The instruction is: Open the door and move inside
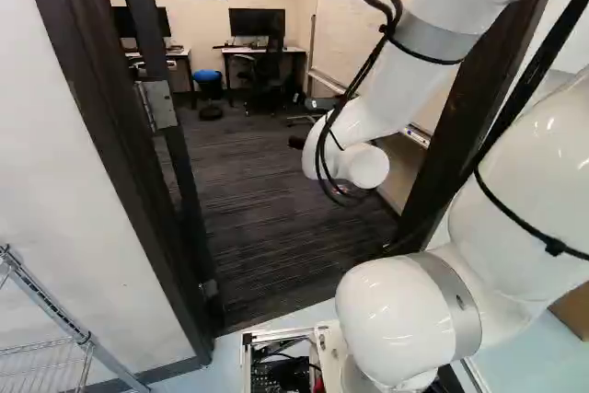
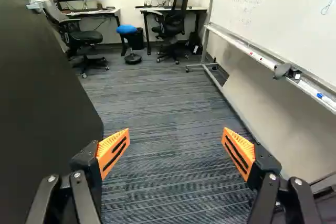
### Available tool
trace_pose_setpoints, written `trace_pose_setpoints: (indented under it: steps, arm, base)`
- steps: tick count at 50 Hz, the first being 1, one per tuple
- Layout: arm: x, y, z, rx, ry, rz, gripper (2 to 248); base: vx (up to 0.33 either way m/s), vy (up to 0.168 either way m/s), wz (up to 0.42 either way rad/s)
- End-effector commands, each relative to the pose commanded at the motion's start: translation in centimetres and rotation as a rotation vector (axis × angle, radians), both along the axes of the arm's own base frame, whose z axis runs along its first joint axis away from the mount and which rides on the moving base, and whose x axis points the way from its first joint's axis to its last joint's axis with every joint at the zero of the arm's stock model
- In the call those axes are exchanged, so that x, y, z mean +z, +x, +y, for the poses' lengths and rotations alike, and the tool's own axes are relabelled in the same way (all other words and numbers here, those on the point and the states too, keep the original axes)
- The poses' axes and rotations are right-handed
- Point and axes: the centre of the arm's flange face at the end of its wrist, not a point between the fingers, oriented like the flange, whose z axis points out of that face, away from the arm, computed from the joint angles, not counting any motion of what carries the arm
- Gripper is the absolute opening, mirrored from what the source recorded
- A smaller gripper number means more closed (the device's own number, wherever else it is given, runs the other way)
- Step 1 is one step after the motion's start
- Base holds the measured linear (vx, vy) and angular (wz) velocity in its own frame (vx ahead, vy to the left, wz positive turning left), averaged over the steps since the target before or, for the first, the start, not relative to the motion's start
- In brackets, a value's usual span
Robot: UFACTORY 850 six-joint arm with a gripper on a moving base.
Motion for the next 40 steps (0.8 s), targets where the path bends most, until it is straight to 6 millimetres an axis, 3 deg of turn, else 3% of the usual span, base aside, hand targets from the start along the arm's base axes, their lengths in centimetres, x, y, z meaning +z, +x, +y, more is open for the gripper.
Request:
trace_pose_setpoints:
  steps: [20, 40]
  arm:
    - [-1.1, -3.5, -0.8, -0.011, -0.006, -0.005, 247]
    - [-1.8, -5.4, -1.1, -0.017, -0.010, -0.007, 247]
  base:
    - [0.000, 0.000, 0.000]
    - [0.000, 0.000, 0.000]
